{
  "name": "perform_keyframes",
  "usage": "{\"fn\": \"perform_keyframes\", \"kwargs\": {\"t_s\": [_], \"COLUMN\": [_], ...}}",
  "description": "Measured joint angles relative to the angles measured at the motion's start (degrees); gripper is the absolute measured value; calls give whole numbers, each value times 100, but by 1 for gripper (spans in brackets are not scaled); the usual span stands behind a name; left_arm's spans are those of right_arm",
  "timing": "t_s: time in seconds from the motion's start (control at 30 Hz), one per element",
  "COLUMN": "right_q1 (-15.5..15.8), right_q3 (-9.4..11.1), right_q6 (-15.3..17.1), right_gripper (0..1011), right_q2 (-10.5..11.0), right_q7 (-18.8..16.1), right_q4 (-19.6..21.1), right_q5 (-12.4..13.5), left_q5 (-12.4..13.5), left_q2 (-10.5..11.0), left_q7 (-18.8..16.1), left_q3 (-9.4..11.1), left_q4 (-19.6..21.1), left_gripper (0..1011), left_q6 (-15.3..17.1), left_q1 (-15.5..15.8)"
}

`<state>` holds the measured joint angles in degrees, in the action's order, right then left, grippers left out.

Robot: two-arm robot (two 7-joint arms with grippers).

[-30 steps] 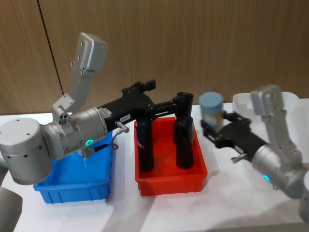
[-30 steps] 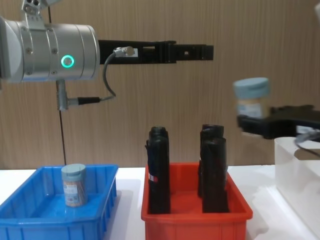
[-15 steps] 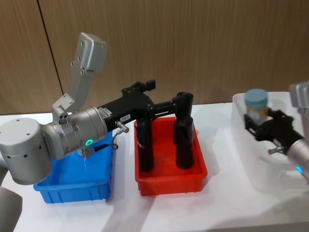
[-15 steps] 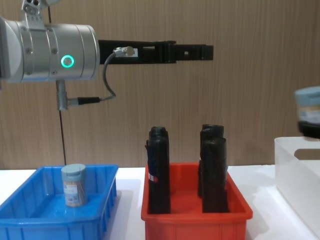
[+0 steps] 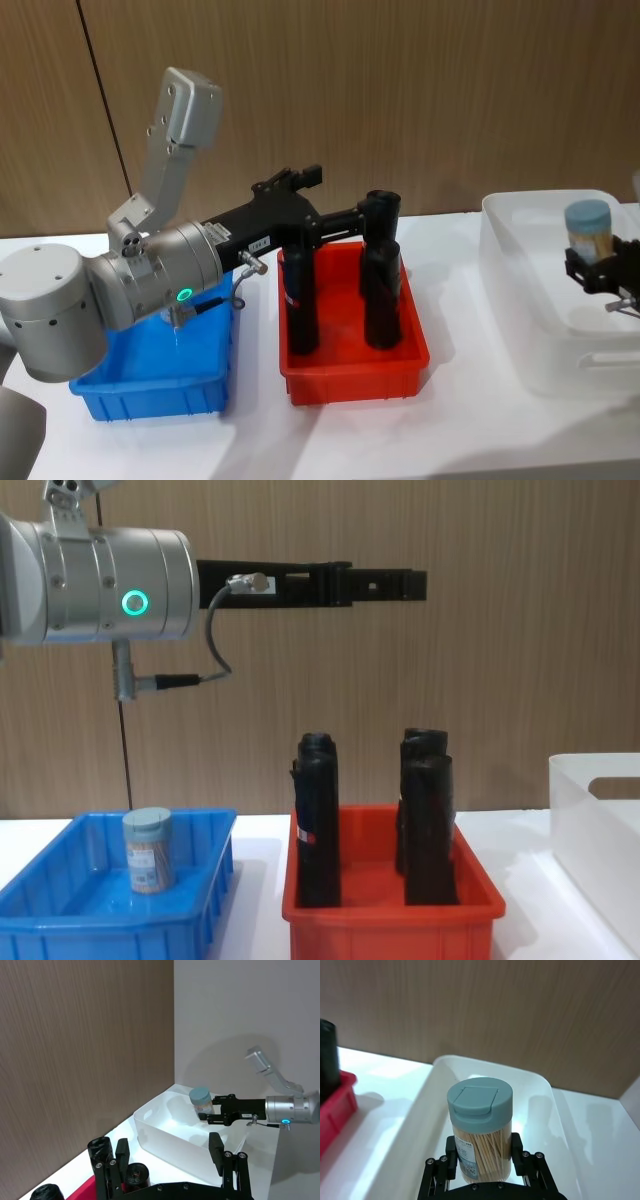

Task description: Pick the cotton swabs from the blue box and place them into the white box.

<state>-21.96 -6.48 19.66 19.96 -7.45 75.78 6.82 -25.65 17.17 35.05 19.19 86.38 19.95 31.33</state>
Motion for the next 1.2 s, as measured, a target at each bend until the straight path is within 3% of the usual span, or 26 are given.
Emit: {"fn": "perform_keyframes", "kwargs": {"t_s": [0.27, 0.37, 0.53, 0.77, 1.2], "right_q1": [-338, -449, -572, -684, -714], "right_q3": [28, 31, 36, 48, 81], "right_q6": [251, 291, 311, 277, 115], "right_gripper": [622, 675, 863, 1001, 1001], "right_q2": [26, 33, 39, 46, 67], "right_q7": [-224, -306, -413, -511, -554], "right_q4": [-561, -747, -960, -1161, -1211], "right_q5": [-168, -220, -284, -342, -357], "left_q5": [0, 0, 0, 0, 0], "left_q2": [0, 0, 0, 0, 0], "left_q7": [0, 0, 0, 0, 0], "left_q3": [0, -1, 0, 0, 0], "left_q4": [0, 0, 0, 0, 0], "left_gripper": [1003, 1003, 1003, 1003, 1003], "left_q6": [0, 0, 0, 0, 0], "left_q1": [0, 0, 0, 0, 0]}}
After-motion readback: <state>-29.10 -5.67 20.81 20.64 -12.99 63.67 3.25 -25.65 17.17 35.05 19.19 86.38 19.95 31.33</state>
